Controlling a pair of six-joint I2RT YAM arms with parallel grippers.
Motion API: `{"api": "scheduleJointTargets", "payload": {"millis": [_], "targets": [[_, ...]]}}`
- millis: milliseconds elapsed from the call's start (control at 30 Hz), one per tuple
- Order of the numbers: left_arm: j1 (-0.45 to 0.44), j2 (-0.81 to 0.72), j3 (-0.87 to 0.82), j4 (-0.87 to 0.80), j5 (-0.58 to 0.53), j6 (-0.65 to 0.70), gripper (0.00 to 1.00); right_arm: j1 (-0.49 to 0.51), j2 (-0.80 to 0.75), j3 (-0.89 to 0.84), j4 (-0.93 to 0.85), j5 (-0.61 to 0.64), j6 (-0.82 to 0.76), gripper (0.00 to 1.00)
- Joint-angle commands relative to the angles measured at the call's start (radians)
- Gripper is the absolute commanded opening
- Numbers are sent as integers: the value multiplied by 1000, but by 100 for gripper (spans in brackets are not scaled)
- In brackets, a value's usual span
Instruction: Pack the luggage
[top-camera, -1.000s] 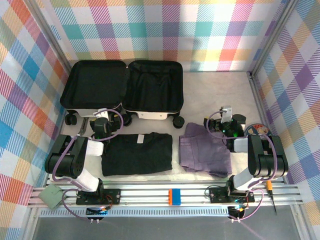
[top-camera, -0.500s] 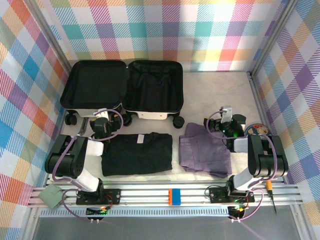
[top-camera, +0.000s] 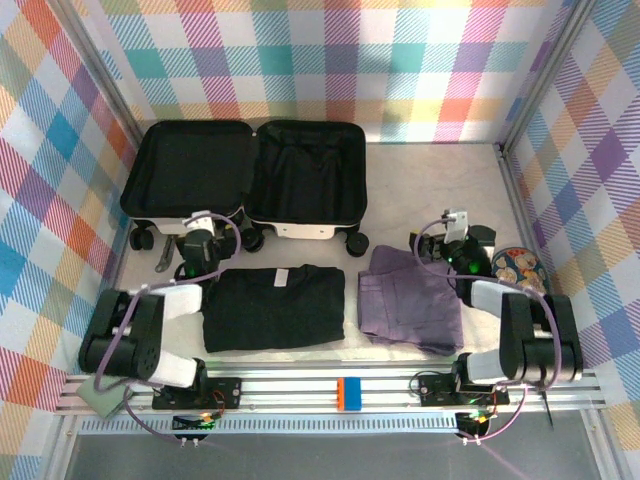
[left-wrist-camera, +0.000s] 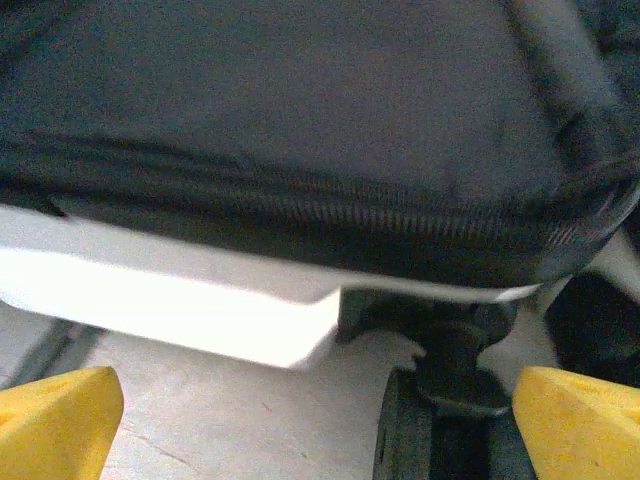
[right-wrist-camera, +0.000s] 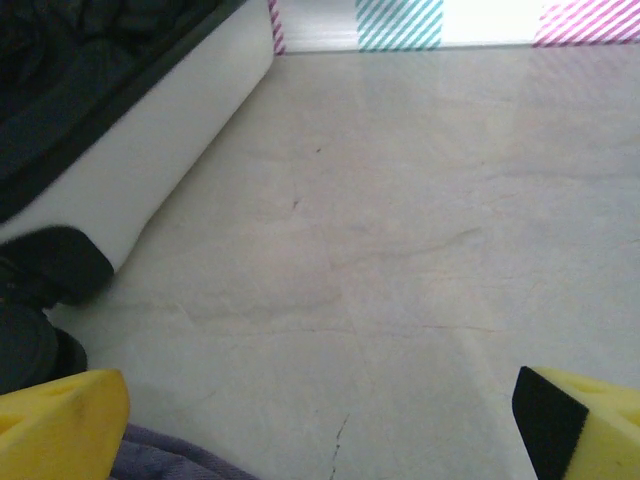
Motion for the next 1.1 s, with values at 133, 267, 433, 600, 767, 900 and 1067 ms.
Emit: {"api": "scheduleJointTargets", "payload": {"millis": [133, 267, 433, 600, 767, 900, 1067], "targets": [[-70, -336, 160, -468, -80, -235, 100, 69, -285, 213, -451, 14, 95, 99], [-140, -362, 306, -772, -104, -341, 100, 162, -371, 271, -637, 60, 178, 99], [-197, -348, 401, -1073, -25, -511, 100, 308, -362, 312, -832, 77, 330, 99], [-270, -295, 460, -1376, -51, -649, 100, 517, -341, 270, -852, 120, 454, 99], [-327, -295, 402, -1505, -47, -716, 100, 699, -259, 281, -890, 184, 539, 98], [-337, -305, 322, -1502, -7, -738, 100, 816, -174, 293, -887, 223, 589, 94], [-341, -266, 273, -1457, 24, -724, 100, 926, -19, 344, -873, 255, 629, 84]]}}
